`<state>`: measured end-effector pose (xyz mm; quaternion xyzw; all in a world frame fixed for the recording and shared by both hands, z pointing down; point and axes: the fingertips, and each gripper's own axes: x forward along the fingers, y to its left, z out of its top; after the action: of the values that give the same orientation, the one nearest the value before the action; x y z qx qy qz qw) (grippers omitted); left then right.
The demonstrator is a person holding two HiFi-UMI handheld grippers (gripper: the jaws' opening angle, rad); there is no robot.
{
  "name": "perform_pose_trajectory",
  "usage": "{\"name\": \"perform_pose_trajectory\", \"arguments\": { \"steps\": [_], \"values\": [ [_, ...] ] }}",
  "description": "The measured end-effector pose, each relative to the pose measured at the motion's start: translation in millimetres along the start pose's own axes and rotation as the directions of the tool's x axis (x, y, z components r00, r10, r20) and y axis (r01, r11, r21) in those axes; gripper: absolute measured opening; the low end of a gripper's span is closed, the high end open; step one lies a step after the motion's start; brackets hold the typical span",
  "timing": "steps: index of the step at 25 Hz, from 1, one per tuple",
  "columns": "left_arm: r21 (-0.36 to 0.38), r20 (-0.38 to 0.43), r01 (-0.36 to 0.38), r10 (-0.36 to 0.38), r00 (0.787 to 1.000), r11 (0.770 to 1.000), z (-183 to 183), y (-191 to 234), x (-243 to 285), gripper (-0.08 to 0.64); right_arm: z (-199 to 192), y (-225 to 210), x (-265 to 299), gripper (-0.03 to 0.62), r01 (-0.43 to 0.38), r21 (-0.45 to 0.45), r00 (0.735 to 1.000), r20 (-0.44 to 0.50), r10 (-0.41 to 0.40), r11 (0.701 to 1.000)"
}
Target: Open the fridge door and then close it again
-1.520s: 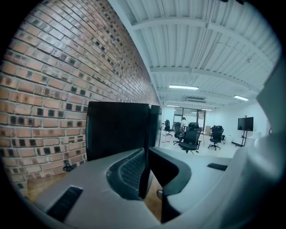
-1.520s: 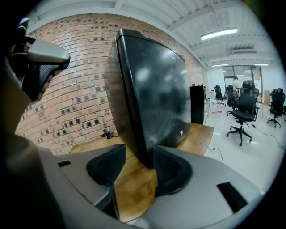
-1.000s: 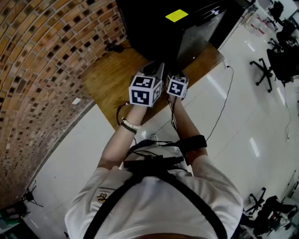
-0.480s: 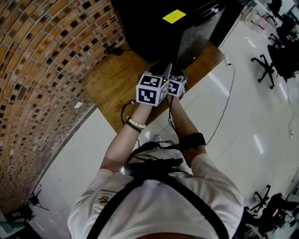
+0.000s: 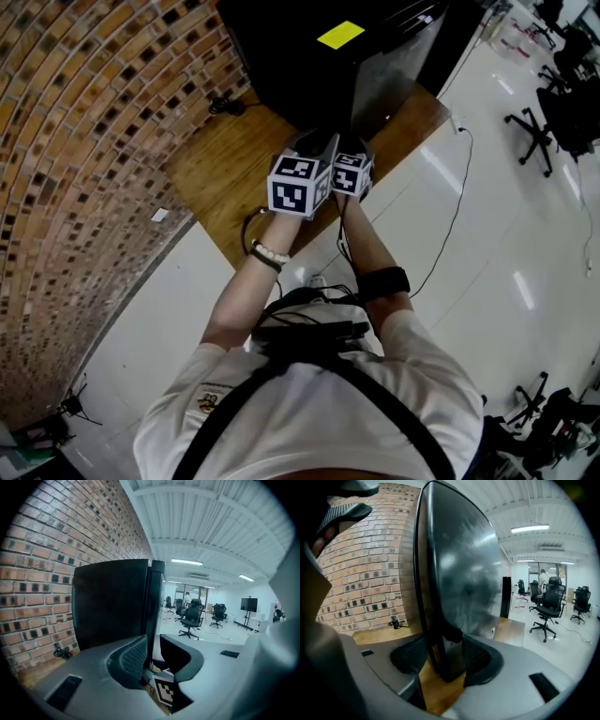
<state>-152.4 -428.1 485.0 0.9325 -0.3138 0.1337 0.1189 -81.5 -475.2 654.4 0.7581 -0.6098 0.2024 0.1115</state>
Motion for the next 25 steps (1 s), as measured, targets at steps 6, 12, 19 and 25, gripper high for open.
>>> {"name": "perform_pose_trajectory", "arguments": {
  "steps": [6, 12, 19, 25],
  "values": [
    [0.002, -0.01, -0.003, 0.003, 1.0, 1.0, -4.7, -1.4, -3.1, 0.089, 3.0, -0.7, -0.5, 0.238, -0.009, 0.019, 1.0, -0.008, 0.009, 1.0],
    [0.003, -0.003, -0.008, 0.008, 1.0, 1.0, 0.6, -3.9, -4.8, 0.089, 0.5, -3.7, -0.4, 0.239, -0.02, 0.116, 1.0, -0.018, 0.022, 0.993],
    [-0.032, -0.019, -0.044, 0.043, 0.999, 0.999, -7.5, 17.0, 5.5, 0.089, 0.8, -0.6, 1.4, 0.239, -0.032, 0.097, 0.998, -0.043, 0.037, 0.995],
    [-0.066, -0.039, -0.062, 0.06, 0.997, 0.996, -18.1, 30.6, 7.9, 0.089, 2.4, 0.4, 2.9, 0.239, -0.05, 0.09, 0.998, -0.029, 0.053, 0.995]
  ]
}}
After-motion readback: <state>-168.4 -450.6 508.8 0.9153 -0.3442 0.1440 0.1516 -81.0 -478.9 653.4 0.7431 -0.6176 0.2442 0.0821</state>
